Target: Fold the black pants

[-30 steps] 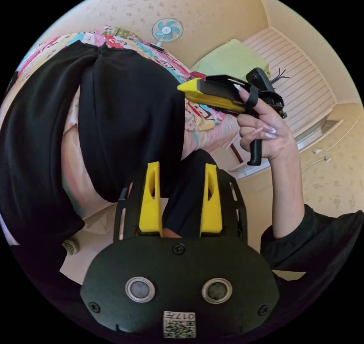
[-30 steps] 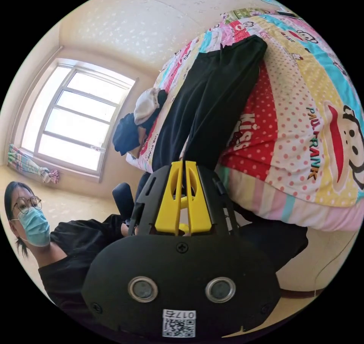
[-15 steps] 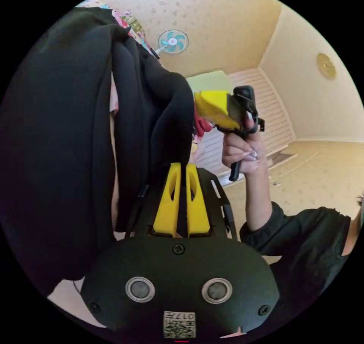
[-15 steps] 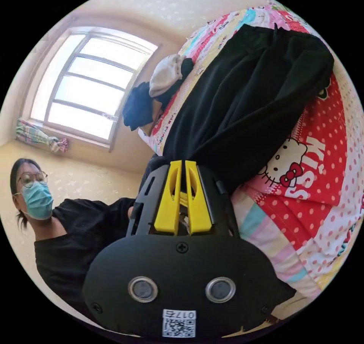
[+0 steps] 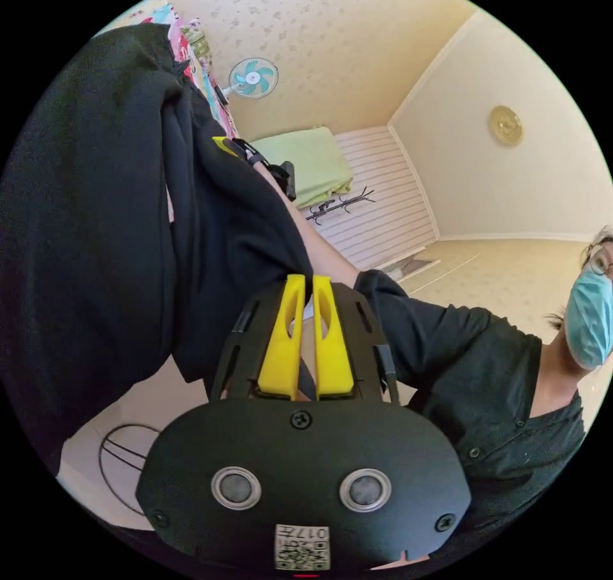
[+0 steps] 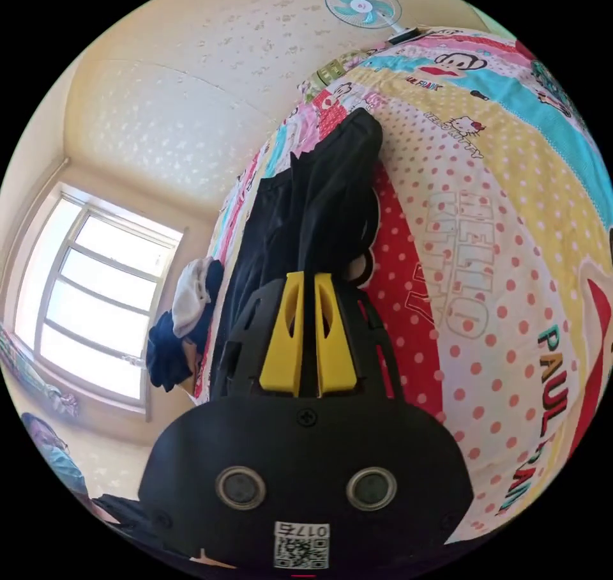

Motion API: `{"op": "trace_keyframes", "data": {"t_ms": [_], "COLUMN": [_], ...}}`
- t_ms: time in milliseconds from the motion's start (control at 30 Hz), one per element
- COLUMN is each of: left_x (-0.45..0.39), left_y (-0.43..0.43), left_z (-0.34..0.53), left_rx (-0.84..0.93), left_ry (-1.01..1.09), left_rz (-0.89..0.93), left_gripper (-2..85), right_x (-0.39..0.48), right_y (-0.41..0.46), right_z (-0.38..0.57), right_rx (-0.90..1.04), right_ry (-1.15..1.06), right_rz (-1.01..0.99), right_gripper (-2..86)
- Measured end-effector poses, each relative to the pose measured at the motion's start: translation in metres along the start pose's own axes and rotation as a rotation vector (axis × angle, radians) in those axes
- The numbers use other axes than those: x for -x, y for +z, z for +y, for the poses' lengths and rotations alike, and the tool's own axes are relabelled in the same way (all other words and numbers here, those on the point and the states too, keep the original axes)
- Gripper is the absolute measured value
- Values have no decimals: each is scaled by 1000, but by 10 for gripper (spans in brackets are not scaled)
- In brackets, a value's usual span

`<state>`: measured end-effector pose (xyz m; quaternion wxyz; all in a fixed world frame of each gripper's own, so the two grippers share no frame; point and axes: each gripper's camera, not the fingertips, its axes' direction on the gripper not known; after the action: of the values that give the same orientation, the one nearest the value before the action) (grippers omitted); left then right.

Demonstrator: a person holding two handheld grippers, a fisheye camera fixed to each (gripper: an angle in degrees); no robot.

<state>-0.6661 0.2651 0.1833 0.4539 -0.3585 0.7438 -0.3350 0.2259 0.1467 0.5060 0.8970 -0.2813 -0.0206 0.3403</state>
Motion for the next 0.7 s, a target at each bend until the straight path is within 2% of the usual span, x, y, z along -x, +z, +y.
{"op": "trace_keyframes", "data": {"t_ms": [67, 133, 200, 267, 400, 533, 633, 700], "left_x": [2, -5, -32, -47, -39, -31, -22, -19], "left_y": [-38, -76, -113, -129, -154, -164, -161, -159], "left_z": [0, 0, -1, -1, 6, 19, 21, 18], "left_rx": [-72, -92, -48, 21, 98, 109, 115, 167], "left_ry": [-67, -112, -89, -54, -92, -126, -161, -204], "left_rz": [32, -74, -341, -484, -562, -674, -684, -767], "left_gripper": [2, 1, 2, 3, 6, 15, 33, 40], "right_x": [33, 94, 135, 163, 179, 169, 153, 139], "right_y": [13, 63, 111, 161, 239, 220, 177, 148], "right_z": [-2, -4, 0, 9, 39, 71, 108, 133], "right_rx": [-16, 108, 226, 353, 579, 634, 607, 596], "right_ry": [-75, -230, -317, -370, -439, -395, -398, -413], "right_rz": [-57, -40, 10, 73, 58, -226, -219, -153], "right_gripper": [37, 35, 36, 40, 64, 90, 105, 109]}}
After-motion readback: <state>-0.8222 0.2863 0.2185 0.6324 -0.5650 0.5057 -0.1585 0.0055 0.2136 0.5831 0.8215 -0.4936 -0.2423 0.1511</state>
